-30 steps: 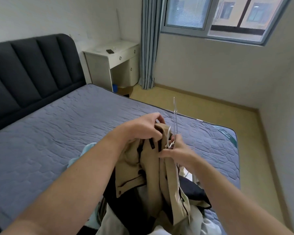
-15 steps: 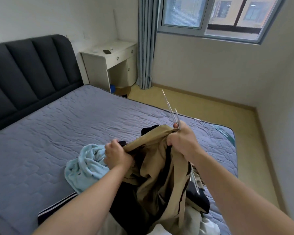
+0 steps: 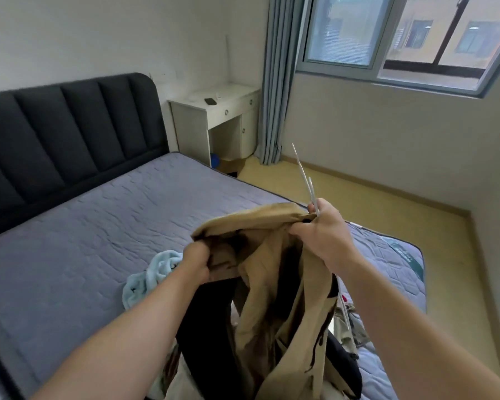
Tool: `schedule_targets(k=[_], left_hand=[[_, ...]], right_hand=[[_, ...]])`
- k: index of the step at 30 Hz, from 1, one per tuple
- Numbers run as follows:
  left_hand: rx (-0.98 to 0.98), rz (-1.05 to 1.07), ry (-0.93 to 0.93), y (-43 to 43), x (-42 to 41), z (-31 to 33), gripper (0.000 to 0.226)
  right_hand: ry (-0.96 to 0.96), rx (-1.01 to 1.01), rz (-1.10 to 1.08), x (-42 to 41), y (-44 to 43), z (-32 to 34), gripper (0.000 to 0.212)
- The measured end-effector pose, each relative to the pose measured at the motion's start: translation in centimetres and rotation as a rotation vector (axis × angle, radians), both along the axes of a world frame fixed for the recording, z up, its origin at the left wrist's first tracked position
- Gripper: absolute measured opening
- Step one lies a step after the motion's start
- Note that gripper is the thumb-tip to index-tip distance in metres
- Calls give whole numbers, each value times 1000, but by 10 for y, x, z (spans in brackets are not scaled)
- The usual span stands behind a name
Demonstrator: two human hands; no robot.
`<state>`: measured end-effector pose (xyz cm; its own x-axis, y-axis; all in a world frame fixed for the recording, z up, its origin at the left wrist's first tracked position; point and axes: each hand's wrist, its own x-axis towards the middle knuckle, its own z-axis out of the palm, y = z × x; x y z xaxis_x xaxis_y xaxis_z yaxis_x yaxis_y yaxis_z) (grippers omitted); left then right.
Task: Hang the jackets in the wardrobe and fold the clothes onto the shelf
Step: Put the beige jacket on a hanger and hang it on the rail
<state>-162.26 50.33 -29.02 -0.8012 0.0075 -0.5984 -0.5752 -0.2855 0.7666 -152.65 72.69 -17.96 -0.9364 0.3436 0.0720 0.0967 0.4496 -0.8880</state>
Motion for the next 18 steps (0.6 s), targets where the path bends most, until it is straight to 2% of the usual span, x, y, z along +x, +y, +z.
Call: schedule_targets(k=[3, 6, 8, 9, 11, 13, 14, 15, 16, 17, 18], left_hand=[[-250, 157, 299, -26, -20, 44, 26], [-710, 370, 640, -63, -3, 99, 20], [-1013, 517, 894, -84, 26, 134, 29], [-1159, 518, 1028, -93, 43, 152, 32], [-1420, 536, 1231, -116, 76, 184, 18], [-1544, 709, 1248, -142, 110, 212, 10], [-1622, 685, 1208, -154, 129, 223, 15], [-1727, 505, 1145, -165, 149, 231, 22], [-1783, 252, 1028, -177, 168, 234, 30], [-1802, 88, 864, -192, 189, 236, 32], [-1793, 88, 763, -207, 209, 236, 29]], right_hand=[[69, 28, 48, -14, 1, 20, 34], [160, 14, 110, -29, -7, 45, 34], [153, -14, 195, -41, -20, 60, 29], [130, -20, 260, -46, -30, 67, 24], [97, -31, 403, -51, -58, 80, 19], [114, -42, 496, -49, -91, 92, 21], [132, -42, 541, -45, -110, 98, 23], [140, -27, 599, -39, -129, 104, 23], [132, 3, 667, -30, -149, 108, 23], [118, 35, 730, -20, -169, 109, 23], [115, 56, 775, -9, -189, 109, 24]])
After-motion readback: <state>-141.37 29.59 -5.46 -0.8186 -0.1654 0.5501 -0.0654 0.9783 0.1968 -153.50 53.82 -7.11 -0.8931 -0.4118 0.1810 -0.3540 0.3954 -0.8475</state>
